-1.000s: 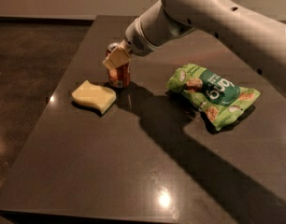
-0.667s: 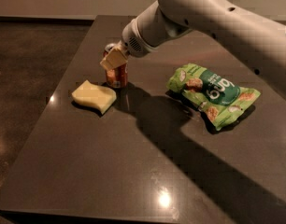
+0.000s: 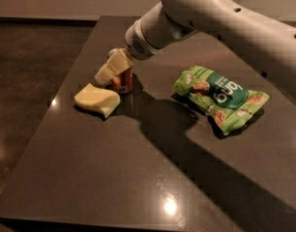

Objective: Move coke can near sponge

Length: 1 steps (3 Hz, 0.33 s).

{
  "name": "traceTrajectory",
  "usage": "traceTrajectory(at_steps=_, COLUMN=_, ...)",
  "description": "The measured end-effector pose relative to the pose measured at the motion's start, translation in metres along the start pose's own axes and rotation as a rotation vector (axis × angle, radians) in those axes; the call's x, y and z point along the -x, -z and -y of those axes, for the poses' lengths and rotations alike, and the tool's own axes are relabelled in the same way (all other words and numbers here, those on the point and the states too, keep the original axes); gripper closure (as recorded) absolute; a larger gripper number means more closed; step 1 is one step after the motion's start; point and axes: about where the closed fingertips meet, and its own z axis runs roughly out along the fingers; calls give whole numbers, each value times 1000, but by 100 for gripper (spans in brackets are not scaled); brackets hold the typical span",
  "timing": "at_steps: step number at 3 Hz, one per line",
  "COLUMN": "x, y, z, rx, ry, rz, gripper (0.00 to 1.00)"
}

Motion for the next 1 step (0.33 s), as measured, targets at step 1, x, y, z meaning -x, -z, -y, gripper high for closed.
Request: traceTrajectory(at_steps=1, x=0, y=0, z=0, rx=0, ry=0, rz=0, gripper=0)
